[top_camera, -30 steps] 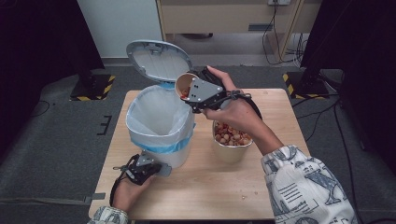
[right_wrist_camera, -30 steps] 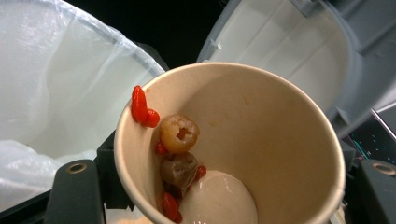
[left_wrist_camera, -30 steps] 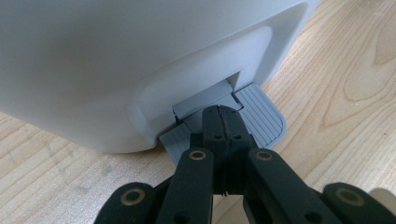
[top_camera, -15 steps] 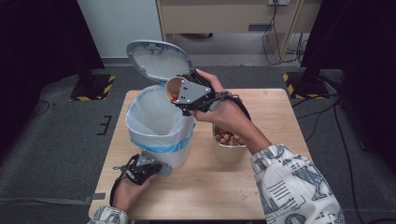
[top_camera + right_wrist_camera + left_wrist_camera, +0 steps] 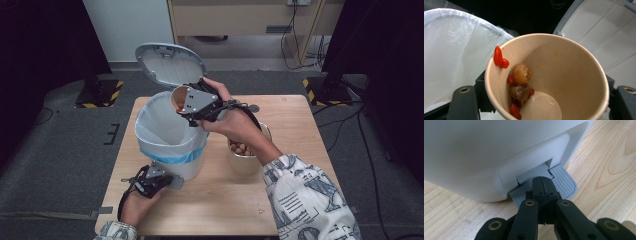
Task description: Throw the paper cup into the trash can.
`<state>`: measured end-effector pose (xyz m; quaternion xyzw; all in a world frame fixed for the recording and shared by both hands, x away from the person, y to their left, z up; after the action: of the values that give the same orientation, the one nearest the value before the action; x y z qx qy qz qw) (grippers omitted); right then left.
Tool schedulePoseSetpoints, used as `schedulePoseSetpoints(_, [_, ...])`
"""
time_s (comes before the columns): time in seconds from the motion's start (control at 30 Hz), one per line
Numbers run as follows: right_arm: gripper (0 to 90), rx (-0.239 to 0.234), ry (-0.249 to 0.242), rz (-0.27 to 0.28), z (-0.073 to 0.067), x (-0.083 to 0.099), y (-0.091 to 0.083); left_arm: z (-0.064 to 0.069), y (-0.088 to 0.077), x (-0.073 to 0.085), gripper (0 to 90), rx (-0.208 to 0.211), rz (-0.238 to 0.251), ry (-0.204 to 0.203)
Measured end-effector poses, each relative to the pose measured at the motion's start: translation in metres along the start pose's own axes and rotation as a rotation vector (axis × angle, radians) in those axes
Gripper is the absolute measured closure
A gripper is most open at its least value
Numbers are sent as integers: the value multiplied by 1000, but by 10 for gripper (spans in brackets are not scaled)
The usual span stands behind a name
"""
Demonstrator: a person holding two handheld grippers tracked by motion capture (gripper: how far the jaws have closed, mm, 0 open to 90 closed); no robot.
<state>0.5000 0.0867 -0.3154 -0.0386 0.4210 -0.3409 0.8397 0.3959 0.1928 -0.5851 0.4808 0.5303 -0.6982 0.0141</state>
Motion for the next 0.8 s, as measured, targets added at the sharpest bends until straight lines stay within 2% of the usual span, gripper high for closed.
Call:
schedulePoseSetpoints(0.07, [247, 8, 12, 2, 0, -1, 3, 0, 0, 0, 899, 0, 0, 0])
schedulePoseSetpoints(0.13, [152, 3, 79, 10, -1, -1, 7, 0, 0, 0, 899, 0, 0, 0])
schedulePoseSetpoints(0.2, [121, -17, 131, 6, -3, 0, 9, 0, 0, 0, 899, 1, 1, -1])
schedulePoseSetpoints(0.43, [126, -17, 184, -12, -3, 7, 9, 0, 0, 0, 899, 0, 1, 0])
schedulePoseSetpoints(0.8, [121, -20, 271, -20, 3, 17, -1, 0, 0, 0, 899, 1, 1, 0])
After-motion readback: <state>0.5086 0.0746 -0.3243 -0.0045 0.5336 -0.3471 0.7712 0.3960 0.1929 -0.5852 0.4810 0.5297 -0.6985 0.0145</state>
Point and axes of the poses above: each handheld gripper's, and its own axes: y roughly forward along the jaws, x roughly out of its underside, z roughly to its right, the point moved 10 cm from there along y, roughly forward along the jaws, and after that the axes turned 2 degrees about -x, right-handed, at the moved point
